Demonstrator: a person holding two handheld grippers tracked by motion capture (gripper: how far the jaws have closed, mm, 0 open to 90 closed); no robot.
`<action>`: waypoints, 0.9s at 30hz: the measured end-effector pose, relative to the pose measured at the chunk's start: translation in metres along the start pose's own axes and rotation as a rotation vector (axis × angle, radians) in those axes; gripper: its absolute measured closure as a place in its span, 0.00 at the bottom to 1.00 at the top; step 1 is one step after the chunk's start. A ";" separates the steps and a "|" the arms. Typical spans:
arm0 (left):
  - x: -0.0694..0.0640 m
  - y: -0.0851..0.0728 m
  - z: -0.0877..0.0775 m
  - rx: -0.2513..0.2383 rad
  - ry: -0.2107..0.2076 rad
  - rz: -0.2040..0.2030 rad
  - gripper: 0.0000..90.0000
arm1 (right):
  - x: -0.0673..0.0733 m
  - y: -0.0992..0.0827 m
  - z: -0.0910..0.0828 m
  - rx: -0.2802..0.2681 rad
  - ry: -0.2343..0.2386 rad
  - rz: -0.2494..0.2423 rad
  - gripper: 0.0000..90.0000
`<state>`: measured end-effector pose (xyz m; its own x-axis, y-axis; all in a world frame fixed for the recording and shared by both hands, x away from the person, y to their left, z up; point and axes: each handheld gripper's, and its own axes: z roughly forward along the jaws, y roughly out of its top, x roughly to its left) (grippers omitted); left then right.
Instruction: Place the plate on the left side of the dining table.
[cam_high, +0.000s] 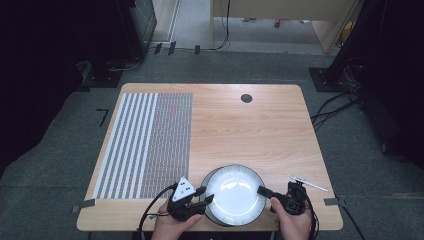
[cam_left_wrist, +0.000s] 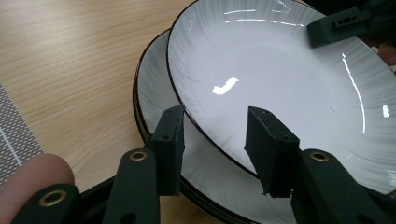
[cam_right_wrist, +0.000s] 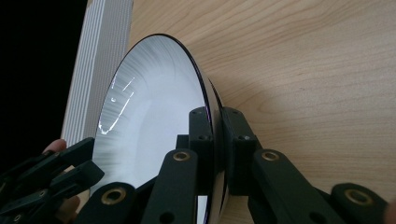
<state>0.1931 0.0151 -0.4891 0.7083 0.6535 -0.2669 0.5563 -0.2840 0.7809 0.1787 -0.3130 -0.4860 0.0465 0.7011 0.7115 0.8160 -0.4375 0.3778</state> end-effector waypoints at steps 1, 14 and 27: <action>0.000 0.000 0.000 0.002 -0.005 -0.006 0.64 | -0.001 0.000 0.000 0.001 0.008 0.004 0.93; 0.015 0.006 -0.007 0.001 -0.098 -0.145 0.71 | 0.006 -0.003 -0.002 -0.029 0.106 -0.039 0.92; 0.025 0.010 -0.013 0.052 -0.092 -0.192 0.82 | 0.018 -0.010 -0.003 -0.050 0.130 -0.076 0.91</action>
<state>0.2112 0.0377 -0.4805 0.6225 0.6329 -0.4605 0.7049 -0.1977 0.6812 0.1699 -0.2976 -0.4754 -0.0923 0.6561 0.7490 0.7841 -0.4157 0.4608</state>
